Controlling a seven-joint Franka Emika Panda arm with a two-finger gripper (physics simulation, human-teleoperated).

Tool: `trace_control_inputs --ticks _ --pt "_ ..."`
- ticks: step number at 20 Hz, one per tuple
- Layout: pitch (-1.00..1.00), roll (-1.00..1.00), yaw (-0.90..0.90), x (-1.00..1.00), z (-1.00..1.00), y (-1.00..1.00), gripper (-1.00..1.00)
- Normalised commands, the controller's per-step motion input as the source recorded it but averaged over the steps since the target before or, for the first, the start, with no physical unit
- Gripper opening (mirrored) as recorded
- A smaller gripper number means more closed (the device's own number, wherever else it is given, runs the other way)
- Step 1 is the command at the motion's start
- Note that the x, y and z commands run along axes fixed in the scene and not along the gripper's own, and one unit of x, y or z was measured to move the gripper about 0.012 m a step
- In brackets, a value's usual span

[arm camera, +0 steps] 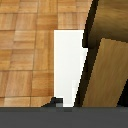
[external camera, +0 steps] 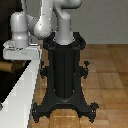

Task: Open the door by pressing down and pulling on the handle.

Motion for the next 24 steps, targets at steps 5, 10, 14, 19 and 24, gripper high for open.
trace_control_inputs --ticks 5,10,14,19,24 --pt "-0.09 0.00 0.00 0.00 -0.40 0.00 -1.00" --pt "-0.09 0.00 0.00 0.00 -0.60 0.00 -1.00" --pt "-0.11 0.00 0.00 0.00 -0.25 0.00 -1.00" --pt "0.00 0.00 0.00 0.00 -0.60 0.00 -1.00" --pt "-0.03 0.00 0.00 0.00 -0.40 0.20 -1.00"
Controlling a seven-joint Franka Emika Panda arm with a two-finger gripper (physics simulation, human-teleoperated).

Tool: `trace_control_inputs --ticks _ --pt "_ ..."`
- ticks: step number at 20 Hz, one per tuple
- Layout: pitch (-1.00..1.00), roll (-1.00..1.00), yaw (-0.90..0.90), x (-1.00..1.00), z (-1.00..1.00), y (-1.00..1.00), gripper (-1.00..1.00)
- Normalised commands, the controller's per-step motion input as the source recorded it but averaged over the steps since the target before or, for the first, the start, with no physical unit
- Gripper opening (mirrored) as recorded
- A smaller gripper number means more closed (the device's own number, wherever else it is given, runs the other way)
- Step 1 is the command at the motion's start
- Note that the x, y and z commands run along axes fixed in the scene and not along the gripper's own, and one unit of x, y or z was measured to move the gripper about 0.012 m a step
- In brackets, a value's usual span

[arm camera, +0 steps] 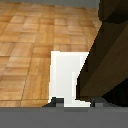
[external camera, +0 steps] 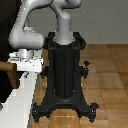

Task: Open the door by pressing down and pulling on the handle.

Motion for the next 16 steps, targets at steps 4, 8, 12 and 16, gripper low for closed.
trace_control_inputs --ticks 4,8,12,16 --pt "0.00 0.00 0.00 0.00 0.00 0.50 -1.00" --pt "0.00 0.00 0.00 0.00 0.00 1.00 -1.00" --pt "0.00 0.00 0.00 0.00 0.00 1.00 -1.00" --pt "0.00 0.00 0.00 0.00 0.00 0.75 -1.00"
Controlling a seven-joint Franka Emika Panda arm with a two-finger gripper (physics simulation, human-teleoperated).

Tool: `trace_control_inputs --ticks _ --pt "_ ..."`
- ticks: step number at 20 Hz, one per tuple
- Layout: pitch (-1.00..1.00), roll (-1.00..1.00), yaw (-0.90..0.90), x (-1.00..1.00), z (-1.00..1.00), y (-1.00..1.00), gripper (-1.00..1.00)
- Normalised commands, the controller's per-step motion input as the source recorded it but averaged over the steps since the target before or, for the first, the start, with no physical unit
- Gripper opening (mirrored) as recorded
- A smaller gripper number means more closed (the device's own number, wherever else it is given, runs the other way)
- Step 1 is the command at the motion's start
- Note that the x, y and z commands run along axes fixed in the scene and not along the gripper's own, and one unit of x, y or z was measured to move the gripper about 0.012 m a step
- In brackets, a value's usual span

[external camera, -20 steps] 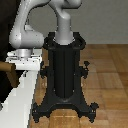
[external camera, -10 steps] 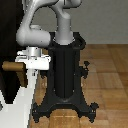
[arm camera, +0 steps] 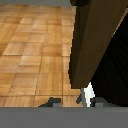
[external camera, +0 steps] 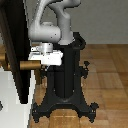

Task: Open the door by pressing down and pulling on the handle.

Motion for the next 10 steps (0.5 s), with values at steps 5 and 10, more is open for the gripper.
trace_control_inputs --ticks 5,10 --pt "0.00 0.00 0.00 0.00 0.00 0.00 -1.00" --pt "0.00 0.00 0.00 0.00 0.00 0.00 -1.00"
